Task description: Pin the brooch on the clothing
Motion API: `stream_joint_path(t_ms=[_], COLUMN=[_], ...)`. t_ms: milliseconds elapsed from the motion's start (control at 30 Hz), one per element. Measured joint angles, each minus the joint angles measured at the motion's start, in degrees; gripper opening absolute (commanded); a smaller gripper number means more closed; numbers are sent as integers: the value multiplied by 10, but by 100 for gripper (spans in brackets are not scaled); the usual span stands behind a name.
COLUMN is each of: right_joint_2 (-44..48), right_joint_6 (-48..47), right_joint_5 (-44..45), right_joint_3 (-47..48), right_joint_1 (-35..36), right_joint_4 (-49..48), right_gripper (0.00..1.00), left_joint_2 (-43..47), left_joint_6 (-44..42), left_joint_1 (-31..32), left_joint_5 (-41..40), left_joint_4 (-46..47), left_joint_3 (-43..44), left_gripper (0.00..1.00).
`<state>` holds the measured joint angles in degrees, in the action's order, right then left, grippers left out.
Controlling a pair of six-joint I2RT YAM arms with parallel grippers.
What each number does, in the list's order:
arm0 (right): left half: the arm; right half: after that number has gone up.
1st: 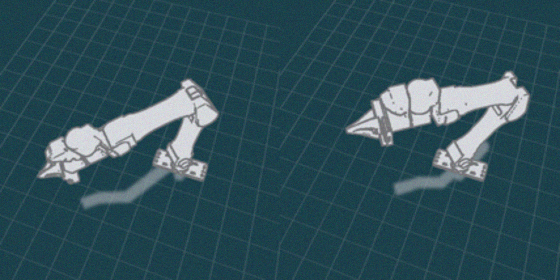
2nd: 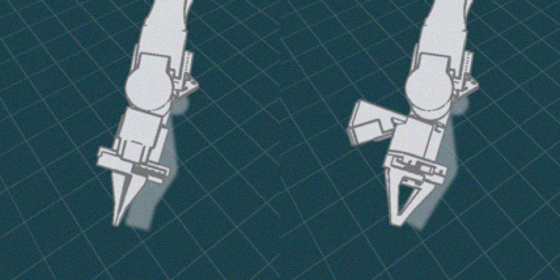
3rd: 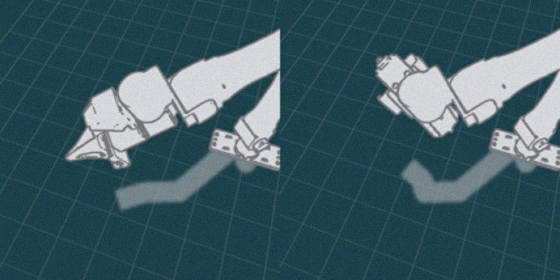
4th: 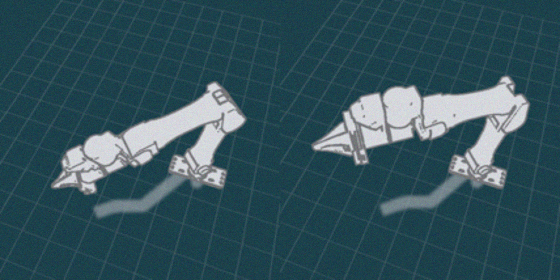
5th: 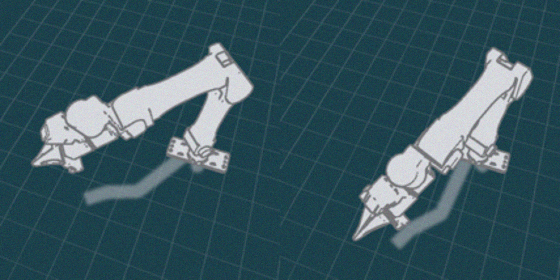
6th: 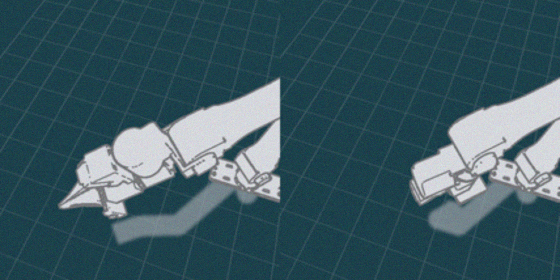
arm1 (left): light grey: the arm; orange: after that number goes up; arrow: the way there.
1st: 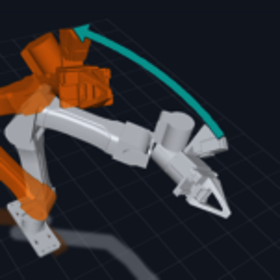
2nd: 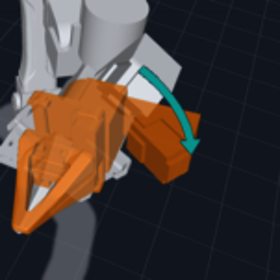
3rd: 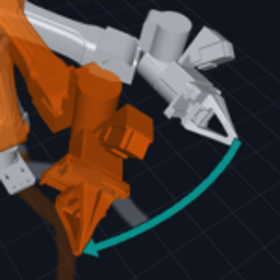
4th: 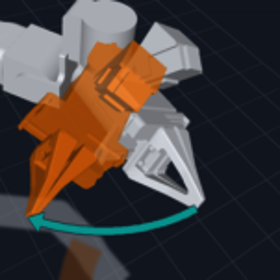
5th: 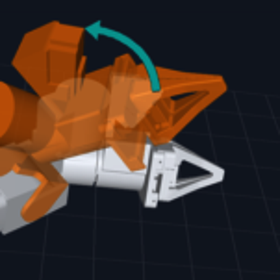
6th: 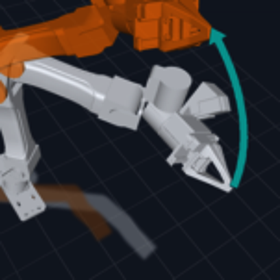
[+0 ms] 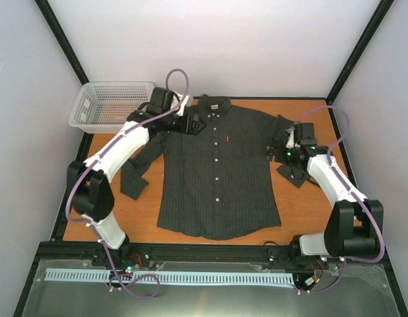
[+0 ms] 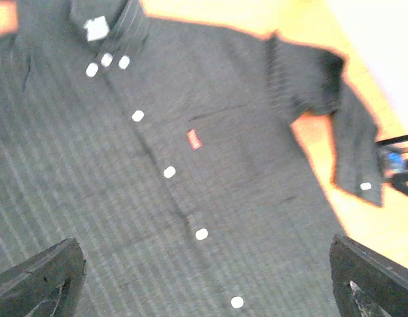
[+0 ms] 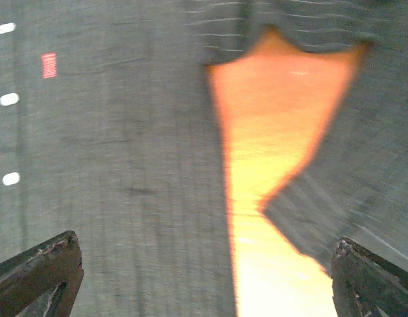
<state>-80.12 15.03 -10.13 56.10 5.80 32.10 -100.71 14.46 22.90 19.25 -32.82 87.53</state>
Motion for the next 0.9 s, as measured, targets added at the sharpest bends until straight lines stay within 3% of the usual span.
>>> stream_joint_path(t_ms=[267, 467, 667, 900], right_joint_2=[67, 16, -12, -94], right_joint_6=[13, 19, 7, -31], right_joint_5=[50, 63, 96, 140], right_joint_3=[-50, -44, -28, 42], right_joint_1=[-126, -129, -144, -76], right_joint_4=[33, 47, 48, 54], right_gripper=[100, 100, 98, 94], left_joint_2=[127, 145, 157, 158], left_joint_6=[-6, -5, -5, -5], left_joint_1=[2, 2, 2, 2], left_joint_5=[30, 57, 73, 82], left_joint_4=[54, 71, 80, 85], left_joint_3=[-69, -139, -141, -141], left_gripper=[100, 100, 100, 100])
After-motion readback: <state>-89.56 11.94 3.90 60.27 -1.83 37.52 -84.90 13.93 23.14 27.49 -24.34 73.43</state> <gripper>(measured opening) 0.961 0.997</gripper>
